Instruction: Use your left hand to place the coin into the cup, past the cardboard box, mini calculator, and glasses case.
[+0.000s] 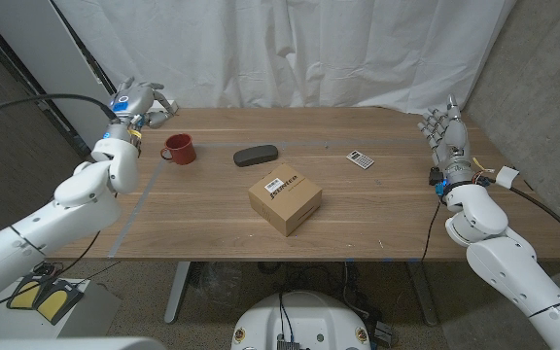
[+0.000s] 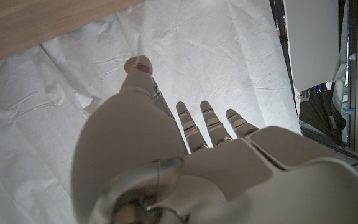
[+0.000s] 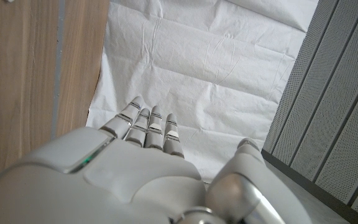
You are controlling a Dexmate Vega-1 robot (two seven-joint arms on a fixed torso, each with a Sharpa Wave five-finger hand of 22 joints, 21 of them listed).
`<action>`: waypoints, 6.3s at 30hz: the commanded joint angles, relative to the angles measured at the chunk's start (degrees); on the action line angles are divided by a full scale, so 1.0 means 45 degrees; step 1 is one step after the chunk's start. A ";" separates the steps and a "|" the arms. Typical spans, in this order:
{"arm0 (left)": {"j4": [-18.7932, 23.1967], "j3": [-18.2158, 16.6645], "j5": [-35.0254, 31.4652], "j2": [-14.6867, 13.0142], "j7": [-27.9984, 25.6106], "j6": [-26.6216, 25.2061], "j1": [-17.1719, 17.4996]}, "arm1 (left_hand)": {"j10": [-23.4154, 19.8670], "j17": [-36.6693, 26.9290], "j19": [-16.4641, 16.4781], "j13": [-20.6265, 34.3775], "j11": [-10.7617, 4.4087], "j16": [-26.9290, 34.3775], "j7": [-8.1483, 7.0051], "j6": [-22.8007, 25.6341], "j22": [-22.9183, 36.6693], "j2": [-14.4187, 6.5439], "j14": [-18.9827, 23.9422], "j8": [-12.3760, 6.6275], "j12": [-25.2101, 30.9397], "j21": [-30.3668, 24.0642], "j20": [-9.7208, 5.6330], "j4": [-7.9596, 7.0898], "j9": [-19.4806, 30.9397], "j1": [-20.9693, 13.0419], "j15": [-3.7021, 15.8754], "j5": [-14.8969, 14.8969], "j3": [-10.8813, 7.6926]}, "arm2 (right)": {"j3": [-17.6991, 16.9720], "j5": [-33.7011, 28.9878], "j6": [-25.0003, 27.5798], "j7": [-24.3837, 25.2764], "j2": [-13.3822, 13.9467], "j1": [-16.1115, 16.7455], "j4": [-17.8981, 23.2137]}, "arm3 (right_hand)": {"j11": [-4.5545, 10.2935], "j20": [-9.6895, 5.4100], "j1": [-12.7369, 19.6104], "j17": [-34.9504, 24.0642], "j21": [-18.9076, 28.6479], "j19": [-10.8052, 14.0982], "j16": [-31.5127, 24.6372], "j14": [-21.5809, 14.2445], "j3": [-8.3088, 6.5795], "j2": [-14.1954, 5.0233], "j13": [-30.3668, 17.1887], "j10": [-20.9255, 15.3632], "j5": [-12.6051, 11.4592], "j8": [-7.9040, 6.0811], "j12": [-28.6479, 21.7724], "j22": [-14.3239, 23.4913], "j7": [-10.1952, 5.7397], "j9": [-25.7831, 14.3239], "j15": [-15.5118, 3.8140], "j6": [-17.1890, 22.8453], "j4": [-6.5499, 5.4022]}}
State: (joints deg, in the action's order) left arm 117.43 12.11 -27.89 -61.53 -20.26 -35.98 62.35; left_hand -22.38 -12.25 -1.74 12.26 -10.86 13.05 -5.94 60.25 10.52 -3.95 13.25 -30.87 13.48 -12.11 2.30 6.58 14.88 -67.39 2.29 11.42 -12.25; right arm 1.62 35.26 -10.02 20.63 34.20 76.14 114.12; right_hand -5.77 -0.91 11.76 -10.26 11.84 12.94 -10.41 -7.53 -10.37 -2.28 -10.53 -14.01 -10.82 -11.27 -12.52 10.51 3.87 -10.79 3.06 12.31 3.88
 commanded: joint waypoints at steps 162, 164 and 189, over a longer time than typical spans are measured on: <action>-0.7448 0.6521 -0.1273 0.1960 0.2376 0.0240 -0.6449 | 0.2246 0.0166 -0.0693 0.0080 0.0218 -0.0508 0.0039 -0.5515 0.0014 0.0212 -0.1374 0.1256 -0.0562 0.0121 0.0272 0.0069 -0.0880 0.0832 0.0667 0.0314 -0.0485 | 0.0050 -0.0431 0.1498 0.1205 0.0064 0.0425 0.1355 | 0.0041 -0.0024 0.0106 -0.0038 -0.0045 0.0111 -0.0049 -0.0145 0.0029 -0.0264 -0.0052 -0.0130 0.0014 -0.0002 0.0042 0.0027 -0.0011 -0.0019 0.0053 0.0108 0.0129; -0.7298 0.6438 -0.1235 0.1871 0.2346 0.0278 -0.6380 | 0.2258 0.0166 -0.0700 0.0079 0.0232 -0.0500 0.0044 -0.5498 0.0015 0.0206 -0.1386 0.1271 -0.0546 0.0120 0.0283 0.0051 -0.0881 0.0862 0.0670 0.0314 -0.0479 | 0.0057 -0.0448 0.1476 0.1195 0.0065 0.0411 0.1365 | 0.0042 -0.0019 0.0108 -0.0038 -0.0048 0.0105 -0.0050 -0.0148 0.0029 -0.0266 -0.0052 -0.0128 0.0014 0.0000 0.0043 0.0028 -0.0010 -0.0019 0.0043 0.0104 0.0131; -0.4329 0.3721 0.0851 0.1188 0.1591 0.0911 -0.5054 | 0.1600 0.0208 -0.0543 -0.0018 0.0687 -0.0281 0.0290 -0.5303 -0.0005 -0.0442 -0.0930 0.1607 -0.0183 0.0024 -0.0584 -0.0261 -0.0867 0.1203 0.0542 0.0260 -0.0652 | -0.0044 -0.0582 0.1061 0.1149 -0.0077 0.0764 0.1443 | 0.0009 -0.0009 0.0107 -0.0040 -0.0045 0.0111 -0.0048 -0.0154 0.0047 -0.0263 -0.0053 -0.0142 0.0025 0.0005 0.0038 0.0029 -0.0014 -0.0019 0.0061 0.0104 0.0147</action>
State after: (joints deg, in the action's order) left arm 92.16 35.53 -31.06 -55.36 -12.70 -33.84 36.66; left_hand -14.43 -11.17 -4.68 12.23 -8.16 11.40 -5.21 36.38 10.39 -4.63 8.29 -24.12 12.21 -11.66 -0.25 5.91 10.92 -62.04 2.22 12.37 -14.89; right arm 1.77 32.77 -4.80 25.80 34.11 78.69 120.32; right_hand -5.77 -0.92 11.99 -10.26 11.84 12.94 -10.41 -7.83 -9.97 -3.11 -10.53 -14.01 -10.82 -11.27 -12.52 10.51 3.87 -10.79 3.36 12.31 4.27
